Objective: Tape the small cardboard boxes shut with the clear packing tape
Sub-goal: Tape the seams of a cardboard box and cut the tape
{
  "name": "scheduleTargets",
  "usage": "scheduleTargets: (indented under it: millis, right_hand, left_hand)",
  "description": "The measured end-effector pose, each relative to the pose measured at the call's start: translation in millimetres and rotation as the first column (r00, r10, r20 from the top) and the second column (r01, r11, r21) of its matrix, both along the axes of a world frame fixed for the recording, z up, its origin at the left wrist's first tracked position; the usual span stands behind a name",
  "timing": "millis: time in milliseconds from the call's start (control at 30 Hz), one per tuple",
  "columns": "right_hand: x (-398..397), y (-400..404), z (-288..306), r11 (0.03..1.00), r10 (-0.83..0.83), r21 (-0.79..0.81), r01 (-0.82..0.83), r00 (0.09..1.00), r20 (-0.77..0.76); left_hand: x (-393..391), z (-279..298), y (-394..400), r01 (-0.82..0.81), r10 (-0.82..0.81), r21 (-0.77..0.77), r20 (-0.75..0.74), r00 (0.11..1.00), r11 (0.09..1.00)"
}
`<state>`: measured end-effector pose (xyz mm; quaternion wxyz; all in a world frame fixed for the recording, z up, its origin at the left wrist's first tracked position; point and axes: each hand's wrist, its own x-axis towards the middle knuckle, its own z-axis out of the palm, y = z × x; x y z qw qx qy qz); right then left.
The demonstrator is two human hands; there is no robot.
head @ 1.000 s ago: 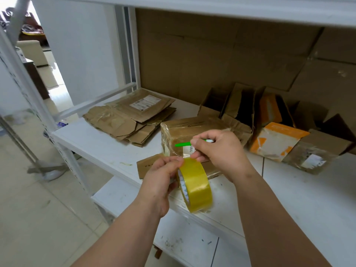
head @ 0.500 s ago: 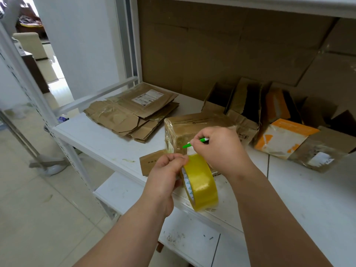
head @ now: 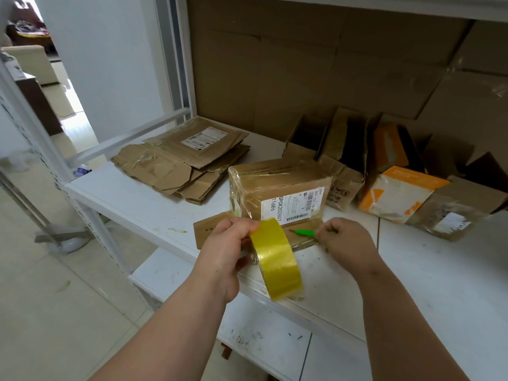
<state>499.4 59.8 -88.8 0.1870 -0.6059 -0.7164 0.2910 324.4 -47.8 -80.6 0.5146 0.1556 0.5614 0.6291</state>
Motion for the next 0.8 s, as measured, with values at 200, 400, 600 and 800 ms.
scheduleTargets:
  millis: [200,400,600,800]
  right_hand:
    - [-12.9,-13.6,-8.9,0.995,-0.057,0.085,0.052,0.996,0.063]
    - [-57.0,-20.7,25.1,0.935,-0.039,-0.33,-0.128,0.889,-0.456]
    - [-78.8,-16.6,28.8,0.899,0.004,-0.393,-0.193,0.902,-0.433]
    - [-85.5,-16.2,27.3,0.911,-0.091,-0.388,-0.139,0.85,-0.519]
  left_hand:
    - [2.5,2.8,1.2,0.015,-0.015,-0.008,0.009,1.0,1.0]
    - [1.1,3.0,0.0,0.009,-0.009,-0.013,-0.007,1.0,1.0]
    - [-3.0,1.3,-1.7,0.03,-0.031,-0.016,-0.014,0.999,0.999]
    - [-22.4,-3.2,-2.5,-0.069,0.048,-0.099,-0.203,0.978,0.993]
